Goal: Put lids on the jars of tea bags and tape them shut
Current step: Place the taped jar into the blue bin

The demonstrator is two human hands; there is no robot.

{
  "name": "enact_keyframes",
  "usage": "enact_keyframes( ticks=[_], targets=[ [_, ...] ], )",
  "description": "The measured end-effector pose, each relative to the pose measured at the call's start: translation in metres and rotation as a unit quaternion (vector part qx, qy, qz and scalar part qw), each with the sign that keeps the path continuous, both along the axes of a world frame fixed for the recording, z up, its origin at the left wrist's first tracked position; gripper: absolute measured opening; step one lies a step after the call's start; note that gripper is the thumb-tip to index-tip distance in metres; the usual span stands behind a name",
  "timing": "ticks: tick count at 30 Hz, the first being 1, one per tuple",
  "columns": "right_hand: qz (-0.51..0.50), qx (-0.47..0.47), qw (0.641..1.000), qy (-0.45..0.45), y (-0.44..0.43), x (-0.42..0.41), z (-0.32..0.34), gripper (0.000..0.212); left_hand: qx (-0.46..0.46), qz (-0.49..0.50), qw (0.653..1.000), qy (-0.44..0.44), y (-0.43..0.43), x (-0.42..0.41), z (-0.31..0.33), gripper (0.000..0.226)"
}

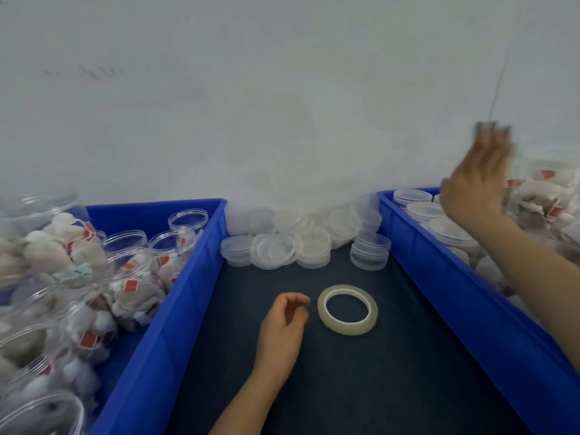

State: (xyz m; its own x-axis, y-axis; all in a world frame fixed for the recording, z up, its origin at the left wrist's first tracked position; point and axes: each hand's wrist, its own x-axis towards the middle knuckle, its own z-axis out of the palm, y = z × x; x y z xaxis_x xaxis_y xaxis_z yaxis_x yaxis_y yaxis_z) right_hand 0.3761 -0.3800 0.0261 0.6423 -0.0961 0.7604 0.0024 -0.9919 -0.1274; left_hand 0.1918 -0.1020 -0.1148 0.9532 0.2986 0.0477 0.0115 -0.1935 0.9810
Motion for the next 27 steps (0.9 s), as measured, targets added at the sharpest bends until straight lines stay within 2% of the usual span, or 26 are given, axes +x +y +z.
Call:
enact_keyframes(
  ticks=[3, 5, 7, 9, 11, 13, 15, 17, 20, 23, 27],
  targets=[
    [0.163, -0.118, 0.973, 0.11, 0.058, -0.02, -0.002, 0.084, 0.171, 0.045, 0.982, -0.067, 0.009, -0.005, 0.009, 0.021],
    [0.256, -0.19, 0.936, 0.151, 0.096, -0.042, -0.015, 0.074, 0.313, 0.095, 0.938, -0.112, 0.019, -0.01, 0.018, 0.025],
    [0.342, -0.244, 0.892, 0.167, 0.127, -0.064, -0.037, 0.059, 0.432, 0.143, 0.88, -0.137, 0.03, -0.016, 0.029, 0.032],
    [0.413, -0.251, 0.856, 0.182, 0.15, -0.088, -0.066, 0.05, 0.52, 0.174, 0.827, -0.125, 0.039, -0.023, 0.042, 0.032],
    [0.48, -0.182, 0.833, 0.208, 0.167, -0.113, -0.097, 0.048, 0.581, 0.194, 0.785, -0.093, 0.05, -0.03, 0.053, 0.031],
    [0.523, -0.083, 0.817, 0.228, 0.18, -0.139, -0.127, 0.047, 0.602, 0.235, 0.762, -0.047, 0.064, -0.037, 0.064, 0.034],
    [0.531, -0.008, 0.811, 0.246, 0.19, -0.159, -0.152, 0.046, 0.585, 0.285, 0.759, 0.031, 0.079, -0.046, 0.075, 0.041],
    [0.525, 0.011, 0.812, 0.255, 0.195, -0.166, -0.166, 0.043, 0.549, 0.292, 0.771, 0.141, 0.088, -0.054, 0.084, 0.052],
    [0.509, 0.004, 0.822, 0.257, 0.194, -0.163, -0.172, 0.045, 0.519, 0.227, 0.781, 0.263, 0.092, -0.056, 0.088, 0.061],
    [0.494, 0.004, 0.827, 0.267, 0.192, -0.161, -0.174, 0.043, 0.505, 0.186, 0.797, 0.275, 0.094, -0.054, 0.089, 0.063],
    [0.497, 0.01, 0.825, 0.269, 0.192, -0.158, -0.177, 0.042, 0.528, 0.261, 0.767, 0.254, 0.109, -0.052, 0.108, 0.054]
  ],
)
